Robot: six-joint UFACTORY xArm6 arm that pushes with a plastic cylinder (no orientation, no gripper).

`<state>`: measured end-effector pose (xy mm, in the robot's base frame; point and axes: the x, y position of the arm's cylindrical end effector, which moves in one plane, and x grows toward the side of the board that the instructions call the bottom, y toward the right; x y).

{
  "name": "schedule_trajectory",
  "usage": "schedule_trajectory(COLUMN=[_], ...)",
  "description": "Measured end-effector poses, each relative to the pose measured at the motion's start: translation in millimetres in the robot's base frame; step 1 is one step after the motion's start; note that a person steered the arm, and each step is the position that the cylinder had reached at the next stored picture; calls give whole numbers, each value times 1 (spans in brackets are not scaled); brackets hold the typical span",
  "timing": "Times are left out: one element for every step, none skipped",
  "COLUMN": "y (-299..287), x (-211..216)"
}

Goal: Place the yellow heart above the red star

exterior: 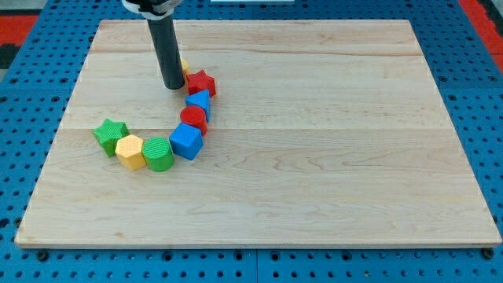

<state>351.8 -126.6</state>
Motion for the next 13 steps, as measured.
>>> schedule_trajectory(y=[-32, -58, -52, -35, -26, -15, -3, -20, -20, -13, -13, -9, 9], x=[1, -9, -31, -34, -34, -34, -37, -37, -37, -34, -22, -21, -22])
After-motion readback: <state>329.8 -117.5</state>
